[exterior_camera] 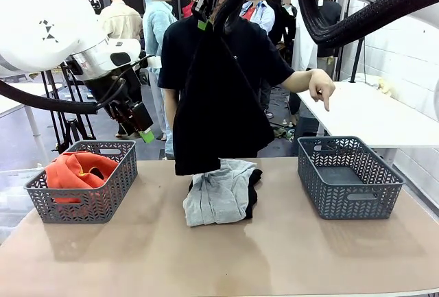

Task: Sort the tops and bottoms.
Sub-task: Sort the clothes according to human instructions.

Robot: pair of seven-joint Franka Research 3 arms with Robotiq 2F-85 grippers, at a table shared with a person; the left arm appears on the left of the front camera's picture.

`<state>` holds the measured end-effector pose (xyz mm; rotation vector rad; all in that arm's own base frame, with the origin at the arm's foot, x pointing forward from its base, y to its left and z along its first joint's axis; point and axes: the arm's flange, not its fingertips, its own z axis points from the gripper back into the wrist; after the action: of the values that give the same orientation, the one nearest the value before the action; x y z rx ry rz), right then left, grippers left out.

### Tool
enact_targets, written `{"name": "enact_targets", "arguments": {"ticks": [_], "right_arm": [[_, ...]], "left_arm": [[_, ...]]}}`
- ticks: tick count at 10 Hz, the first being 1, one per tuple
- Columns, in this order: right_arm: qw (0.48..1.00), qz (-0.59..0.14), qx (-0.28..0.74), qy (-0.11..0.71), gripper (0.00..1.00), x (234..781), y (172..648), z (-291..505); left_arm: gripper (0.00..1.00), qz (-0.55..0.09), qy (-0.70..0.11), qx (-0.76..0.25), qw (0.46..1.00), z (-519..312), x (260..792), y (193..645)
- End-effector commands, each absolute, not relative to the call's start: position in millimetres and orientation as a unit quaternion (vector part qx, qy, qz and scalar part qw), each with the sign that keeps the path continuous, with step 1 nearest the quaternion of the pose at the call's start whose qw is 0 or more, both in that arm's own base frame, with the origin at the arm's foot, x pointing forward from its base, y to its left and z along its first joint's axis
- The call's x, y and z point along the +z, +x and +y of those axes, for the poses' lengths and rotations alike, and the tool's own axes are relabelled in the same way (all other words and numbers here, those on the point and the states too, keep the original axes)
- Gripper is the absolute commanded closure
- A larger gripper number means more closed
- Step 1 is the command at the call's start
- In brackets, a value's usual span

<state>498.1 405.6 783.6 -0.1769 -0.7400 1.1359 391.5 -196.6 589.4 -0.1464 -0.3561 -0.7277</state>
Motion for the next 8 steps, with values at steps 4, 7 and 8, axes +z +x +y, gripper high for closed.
{"name": "enact_targets", "arguments": {"ticks": [4, 7, 8], "right_arm": [[0.789, -0.424, 0.419, -0.148, 1.00, 905, 453, 311], [0.815, -0.398, 0.377, -0.188, 1.00, 940, 423, 239], [0.828, -0.383, 0.357, -0.200, 1.00, 943, 414, 208]], "left_arm": [[0.24, -0.173, -0.071, -0.354, 0.916, -197, 589, 391], [0.24, -0.173, -0.071, -0.354, 0.916, -197, 589, 391], [0.24, -0.173, -0.071, -0.354, 0.916, -197, 589, 391]]}}
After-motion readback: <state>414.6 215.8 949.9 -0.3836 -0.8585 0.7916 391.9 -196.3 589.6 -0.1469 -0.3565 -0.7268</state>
